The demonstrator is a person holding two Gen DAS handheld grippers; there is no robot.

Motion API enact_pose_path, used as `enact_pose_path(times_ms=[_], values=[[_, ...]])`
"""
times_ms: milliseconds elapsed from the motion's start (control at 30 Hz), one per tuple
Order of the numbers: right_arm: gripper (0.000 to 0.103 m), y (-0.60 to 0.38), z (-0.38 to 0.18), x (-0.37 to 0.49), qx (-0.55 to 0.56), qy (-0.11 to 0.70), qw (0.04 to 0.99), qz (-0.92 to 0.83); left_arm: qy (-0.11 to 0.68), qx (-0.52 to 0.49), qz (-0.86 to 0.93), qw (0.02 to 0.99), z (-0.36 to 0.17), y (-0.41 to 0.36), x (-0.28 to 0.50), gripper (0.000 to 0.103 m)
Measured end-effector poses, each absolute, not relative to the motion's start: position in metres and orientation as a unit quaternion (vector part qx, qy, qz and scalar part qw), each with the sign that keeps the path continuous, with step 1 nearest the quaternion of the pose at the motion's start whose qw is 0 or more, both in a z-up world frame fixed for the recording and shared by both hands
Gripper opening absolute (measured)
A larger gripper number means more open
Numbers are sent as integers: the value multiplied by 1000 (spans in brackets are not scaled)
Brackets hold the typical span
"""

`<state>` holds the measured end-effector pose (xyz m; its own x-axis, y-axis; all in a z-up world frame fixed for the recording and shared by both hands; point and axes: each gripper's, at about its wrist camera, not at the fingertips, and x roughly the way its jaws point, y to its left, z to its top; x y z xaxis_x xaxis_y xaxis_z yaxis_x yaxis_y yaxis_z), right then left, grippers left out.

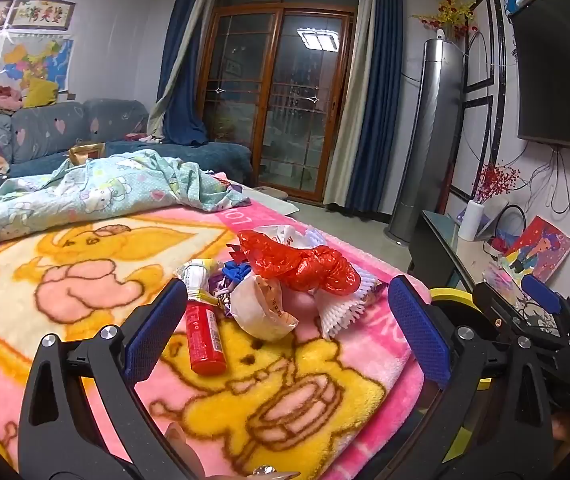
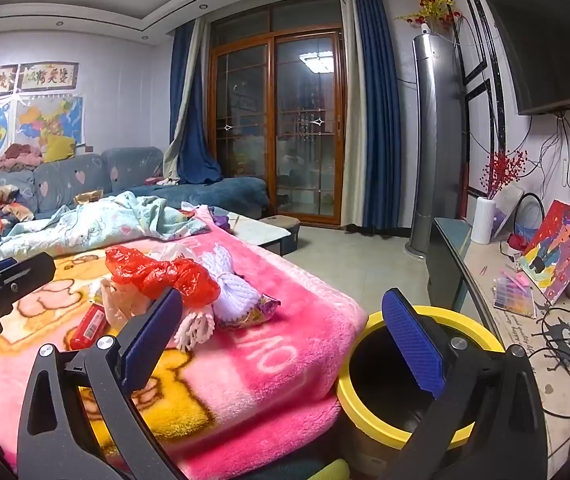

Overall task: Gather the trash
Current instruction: 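Move the right tool toward the red plastic bag on the blanket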

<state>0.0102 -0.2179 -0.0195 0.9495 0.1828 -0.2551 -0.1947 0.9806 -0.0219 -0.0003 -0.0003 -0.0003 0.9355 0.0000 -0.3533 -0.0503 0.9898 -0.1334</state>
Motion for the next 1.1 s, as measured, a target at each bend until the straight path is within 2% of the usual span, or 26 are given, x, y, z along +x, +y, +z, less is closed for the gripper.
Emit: enact_pose_path(times_ms=[467, 767, 900, 1100], values=[[97, -207, -24, 13, -43, 135, 981, 136, 180, -76, 20, 981, 0, -4, 5, 92], [97, -171, -29, 29, -76, 183, 959, 202, 188, -115, 43, 974, -8, 39, 9, 92], [97, -153, -30, 41, -84, 200, 951, 219, 166, -122, 53, 977, -8, 58, 10, 92], [97, -123, -25, 63, -108, 204, 943, 239, 207, -132, 77, 966, -13, 87, 28, 92]])
